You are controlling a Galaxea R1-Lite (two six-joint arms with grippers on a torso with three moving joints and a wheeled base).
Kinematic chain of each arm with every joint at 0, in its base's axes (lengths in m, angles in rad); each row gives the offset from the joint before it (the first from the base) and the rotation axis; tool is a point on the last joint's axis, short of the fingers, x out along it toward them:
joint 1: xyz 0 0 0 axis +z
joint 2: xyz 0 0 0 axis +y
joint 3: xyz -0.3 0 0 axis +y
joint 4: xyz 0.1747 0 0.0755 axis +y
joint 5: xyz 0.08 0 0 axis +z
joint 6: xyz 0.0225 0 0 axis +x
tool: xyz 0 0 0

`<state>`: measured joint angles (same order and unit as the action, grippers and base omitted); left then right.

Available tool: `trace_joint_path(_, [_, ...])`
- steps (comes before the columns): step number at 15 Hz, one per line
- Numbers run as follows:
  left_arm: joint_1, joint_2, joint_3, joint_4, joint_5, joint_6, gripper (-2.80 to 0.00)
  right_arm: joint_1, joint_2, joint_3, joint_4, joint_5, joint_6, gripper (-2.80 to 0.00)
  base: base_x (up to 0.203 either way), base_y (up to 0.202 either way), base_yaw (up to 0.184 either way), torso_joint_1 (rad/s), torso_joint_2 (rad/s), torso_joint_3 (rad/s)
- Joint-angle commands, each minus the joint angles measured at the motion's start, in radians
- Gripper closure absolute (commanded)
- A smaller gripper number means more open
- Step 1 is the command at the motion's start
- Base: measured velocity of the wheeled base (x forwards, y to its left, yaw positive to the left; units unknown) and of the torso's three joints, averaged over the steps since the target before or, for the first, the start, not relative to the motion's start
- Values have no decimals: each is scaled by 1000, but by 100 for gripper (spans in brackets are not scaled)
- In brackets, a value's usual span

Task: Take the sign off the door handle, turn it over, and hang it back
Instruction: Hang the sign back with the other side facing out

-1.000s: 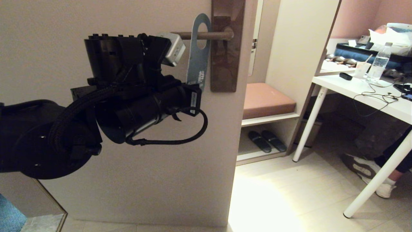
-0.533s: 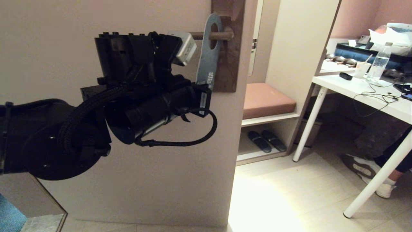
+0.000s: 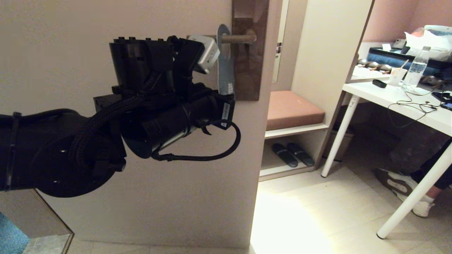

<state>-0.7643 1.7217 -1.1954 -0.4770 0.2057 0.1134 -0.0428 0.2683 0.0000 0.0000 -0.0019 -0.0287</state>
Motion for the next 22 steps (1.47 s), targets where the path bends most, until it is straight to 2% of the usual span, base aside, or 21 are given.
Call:
trace_joint_path(1, [0, -1, 0, -3, 1, -1, -280, 0, 0, 0, 0, 0, 0, 0, 0, 0, 0, 0, 0, 0])
trace_joint_path(8, [0, -19, 11, -5, 1, -6, -280, 0, 2, 0, 0, -1, 0, 0, 0, 0, 0, 0, 0, 0])
trace_joint_path(16, [20, -127, 93, -6, 14, -6, -280, 0, 1, 0, 0, 0, 0, 0, 0, 0, 0, 0, 0, 0])
trace_joint_path(20, [81, -176, 136, -6, 14, -6, -280, 0, 2, 0, 0, 0, 0, 0, 0, 0, 0, 0, 0, 0])
trace_joint_path(21, [103, -183, 145, -7, 13, -7, -102, 0, 0, 0, 0, 0, 0, 0, 0, 0, 0, 0, 0, 0])
trace_joint_path(22, [120, -187, 147, -11, 12, -8, 0, 0, 2, 0, 0, 0, 0, 0, 0, 0, 0, 0, 0, 0])
